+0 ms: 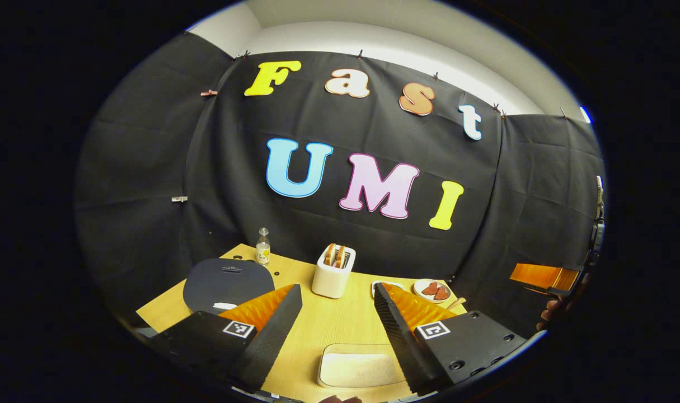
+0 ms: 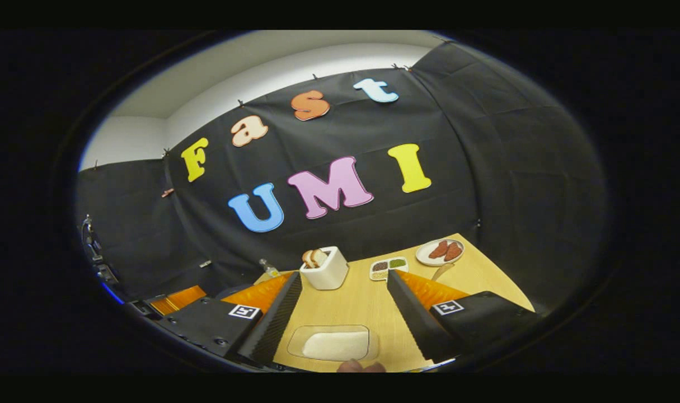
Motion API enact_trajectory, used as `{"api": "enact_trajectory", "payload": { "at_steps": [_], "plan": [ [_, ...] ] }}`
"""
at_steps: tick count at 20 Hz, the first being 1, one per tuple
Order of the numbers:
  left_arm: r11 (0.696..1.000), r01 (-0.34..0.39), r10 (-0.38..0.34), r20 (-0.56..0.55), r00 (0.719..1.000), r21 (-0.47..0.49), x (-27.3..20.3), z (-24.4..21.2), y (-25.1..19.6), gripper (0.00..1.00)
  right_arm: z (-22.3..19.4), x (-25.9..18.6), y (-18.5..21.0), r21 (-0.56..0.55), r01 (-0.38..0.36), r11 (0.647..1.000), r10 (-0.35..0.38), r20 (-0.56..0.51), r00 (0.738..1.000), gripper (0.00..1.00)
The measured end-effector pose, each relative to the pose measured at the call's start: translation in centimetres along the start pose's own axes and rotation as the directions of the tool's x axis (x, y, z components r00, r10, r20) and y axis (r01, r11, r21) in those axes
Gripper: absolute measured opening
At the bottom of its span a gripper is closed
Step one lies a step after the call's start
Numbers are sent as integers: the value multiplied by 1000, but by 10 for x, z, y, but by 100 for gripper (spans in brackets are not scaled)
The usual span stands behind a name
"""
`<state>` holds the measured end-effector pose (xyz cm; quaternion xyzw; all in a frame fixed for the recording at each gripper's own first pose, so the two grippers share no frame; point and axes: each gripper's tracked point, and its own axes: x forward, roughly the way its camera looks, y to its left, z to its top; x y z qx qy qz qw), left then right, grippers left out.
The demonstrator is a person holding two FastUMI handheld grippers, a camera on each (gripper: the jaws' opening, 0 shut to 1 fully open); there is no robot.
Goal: Close the left gripper, press the button to open the rice cooker; take a wooden spoon from the chopstick holder with the right hand, scoop a spoonful of rice and pour it into the rice cooker, then put the wooden spoon back into the chopstick holder.
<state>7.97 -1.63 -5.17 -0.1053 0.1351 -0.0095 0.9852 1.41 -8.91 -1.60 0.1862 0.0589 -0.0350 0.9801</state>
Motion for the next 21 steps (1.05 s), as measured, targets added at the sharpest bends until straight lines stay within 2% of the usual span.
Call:
{"api": "enact_trajectory", "payload": {
  "at_steps": [3, 4, 5, 6, 9, 10, 11, 13, 18, 19, 20, 21],
  "plan": [
    [998, -61, 61, 9, 998, 33, -16, 4, -9, 90, 12, -4, -14, 47, -34, 998, 34, 15, 999, 95],
    [997, -68, 67, 15, 998, 42, -21, 8, -14, 90, 17, -6, -18, 60, -36, 998, 35, 24, 999, 100],
    [996, -67, 66, 20, 998, 54, -26, 13, -19, 90, 25, -9, -20, 72, -39, 997, 37, 39, 999, 95],
    [995, -65, 63, 31, 998, 70, -29, 17, -23, 90, 32, -14, -18, 80, -44, 996, 39, 59, 998, 95],
    [994, -57, 53, 41, 998, 96, -31, 26, -29, 90, 39, -29, -14, 28, -37, 999, 34, 104, 994, 95],
    [995, -53, 50, 38, 998, 90, -33, 24, -28, 95, 33, -32, -4, 7, -53, 999, 52, 88, 995, 95],
    [995, -51, 48, 42, 998, 84, -34, 27, -25, 90, 30, -37, 3, -23, -59, 998, 61, 84, 995, 95],
    [995, -60, 56, 53, 997, 77, -40, 31, -14, 90, 32, -44, 9, -86, -40, 995, 50, 106, 993, 95],
    [993, 11, -23, 105, 994, 118, -50, 59, -1, 90, 40, -67, 49, -172, 1, 985, 26, 158, 987, 95],
    [993, 36, -48, 112, 993, 111, -49, 65, -1, 86, 48, -68, 58, -193, 13, 981, 22, 182, 983, 95],
    [993, 54, -66, 117, 991, 103, -48, 71, 0, 91, 53, -70, 62, -213, 27, 977, 16, 199, 980, 95],
    [994, 66, -76, 119, 990, 91, -48, 74, 2, 91, 53, -73, 68, -227, 38, 973, 9, 204, 979, 95]
  ]
}}
